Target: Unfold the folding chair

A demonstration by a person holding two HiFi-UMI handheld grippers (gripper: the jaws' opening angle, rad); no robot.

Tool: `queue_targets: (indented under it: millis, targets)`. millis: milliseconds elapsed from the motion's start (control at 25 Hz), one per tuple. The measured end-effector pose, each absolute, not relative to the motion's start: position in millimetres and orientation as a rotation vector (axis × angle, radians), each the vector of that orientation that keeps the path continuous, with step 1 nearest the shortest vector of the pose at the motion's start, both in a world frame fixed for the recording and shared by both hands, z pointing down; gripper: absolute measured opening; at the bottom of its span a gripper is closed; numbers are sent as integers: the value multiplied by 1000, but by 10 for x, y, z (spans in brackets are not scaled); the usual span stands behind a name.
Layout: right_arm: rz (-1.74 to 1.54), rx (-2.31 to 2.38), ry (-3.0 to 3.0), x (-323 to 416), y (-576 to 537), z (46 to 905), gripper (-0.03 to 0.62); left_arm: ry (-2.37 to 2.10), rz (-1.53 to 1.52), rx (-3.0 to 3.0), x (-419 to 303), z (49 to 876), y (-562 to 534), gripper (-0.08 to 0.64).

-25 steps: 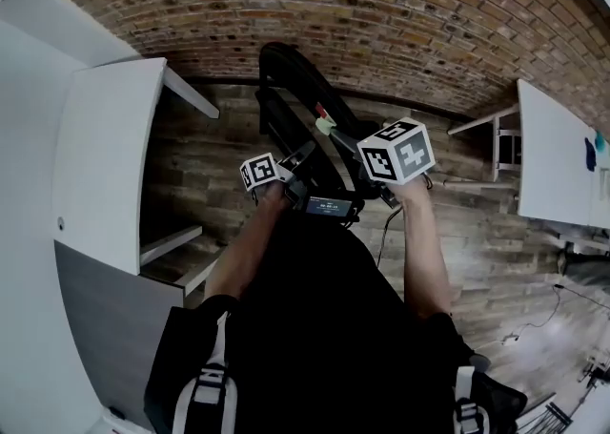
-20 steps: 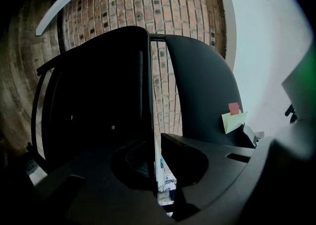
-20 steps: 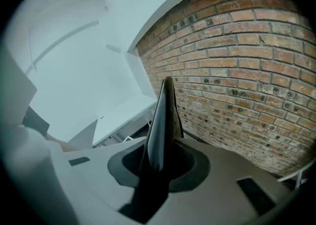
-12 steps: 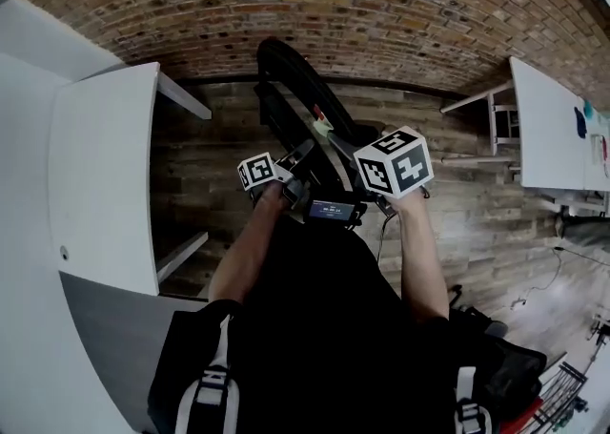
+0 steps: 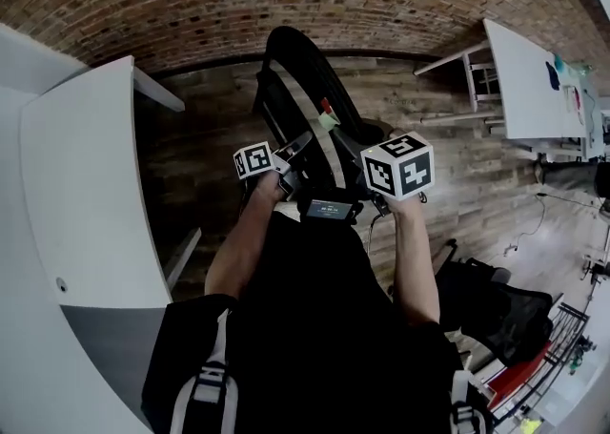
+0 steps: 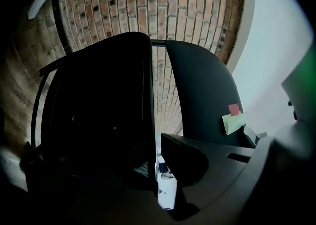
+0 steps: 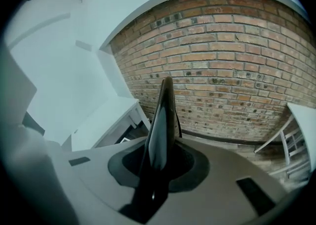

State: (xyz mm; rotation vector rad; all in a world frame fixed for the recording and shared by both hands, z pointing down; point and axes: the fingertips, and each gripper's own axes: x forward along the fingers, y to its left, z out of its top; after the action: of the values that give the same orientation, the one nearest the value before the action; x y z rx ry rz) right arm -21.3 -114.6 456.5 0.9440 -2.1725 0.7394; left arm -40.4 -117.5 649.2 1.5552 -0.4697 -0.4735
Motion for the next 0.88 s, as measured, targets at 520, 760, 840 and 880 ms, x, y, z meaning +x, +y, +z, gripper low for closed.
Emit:
queue_targets:
  millis: [520, 760, 840, 880]
  targets:
    - [758, 998, -2179, 514, -700, 4935, 77, -474, -388, 1548, 292, 6914, -739, 35]
    - [804, 1020, -2197, 793, -566, 5002, 78, -505, -348, 1573, 533, 6976, -625, 35]
    - [827, 1046, -2192, 780, -519, 5014, 80, -500, -321, 1577, 518, 6991, -585, 35]
    - [840, 1059, -2186, 758, -491, 5022, 80, -496, -306, 1576, 496, 7005, -552, 35]
